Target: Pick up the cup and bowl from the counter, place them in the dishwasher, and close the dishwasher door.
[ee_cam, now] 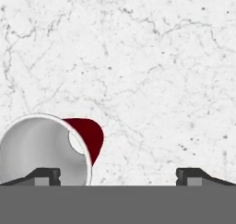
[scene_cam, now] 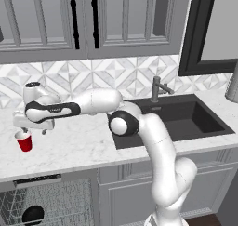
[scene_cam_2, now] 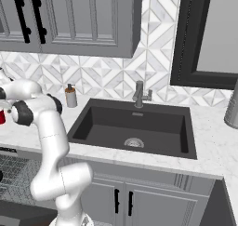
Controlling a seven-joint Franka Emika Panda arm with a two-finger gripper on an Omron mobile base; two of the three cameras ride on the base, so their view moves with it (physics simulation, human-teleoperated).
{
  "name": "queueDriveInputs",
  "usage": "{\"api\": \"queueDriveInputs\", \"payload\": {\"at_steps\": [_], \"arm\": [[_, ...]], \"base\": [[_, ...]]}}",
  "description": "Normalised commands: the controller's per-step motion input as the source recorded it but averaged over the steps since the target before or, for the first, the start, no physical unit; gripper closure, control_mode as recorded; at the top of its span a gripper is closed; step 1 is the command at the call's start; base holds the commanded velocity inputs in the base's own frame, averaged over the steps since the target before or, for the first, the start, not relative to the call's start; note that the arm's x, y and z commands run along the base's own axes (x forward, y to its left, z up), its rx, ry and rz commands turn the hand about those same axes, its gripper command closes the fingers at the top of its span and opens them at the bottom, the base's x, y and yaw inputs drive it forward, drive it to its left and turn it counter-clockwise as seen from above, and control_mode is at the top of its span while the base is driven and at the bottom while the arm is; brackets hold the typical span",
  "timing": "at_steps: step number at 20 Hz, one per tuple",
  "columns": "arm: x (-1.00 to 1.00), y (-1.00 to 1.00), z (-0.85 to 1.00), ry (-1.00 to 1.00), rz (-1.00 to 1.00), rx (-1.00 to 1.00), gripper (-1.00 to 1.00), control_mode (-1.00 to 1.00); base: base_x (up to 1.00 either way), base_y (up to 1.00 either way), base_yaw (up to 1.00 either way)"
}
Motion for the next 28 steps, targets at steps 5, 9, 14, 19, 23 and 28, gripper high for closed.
{"api": "queueDriveInputs", "payload": {"at_steps": [5, 9, 14, 19, 23, 28], "arm": [[-0.07, 0.24, 0.01, 0.0, 0.0, 0.01, -1.0, -1.0], [0.0, 0.05, 0.0, 0.0, 0.0, 0.0, -1.0, -1.0], [0.08, 0.03, -0.06, 0.0, 0.0, 0.0, -1.0, -1.0], [0.06, 0.12, -0.27, 0.0, 0.0, 0.0, -1.0, -1.0], [0.0, 0.09, -0.13, 0.0, 0.0, 0.0, -1.0, -1.0], [0.0, 0.0, -0.66, 0.0, 0.0, 0.0, -1.0, -1.0]], "base": [[0.0, 0.0, 0.0], [0.0, 0.0, 0.0], [0.0, 0.0, 0.0], [0.0, 0.0, 0.0], [0.0, 0.0, 0.0], [0.0, 0.0, 0.0]]}}
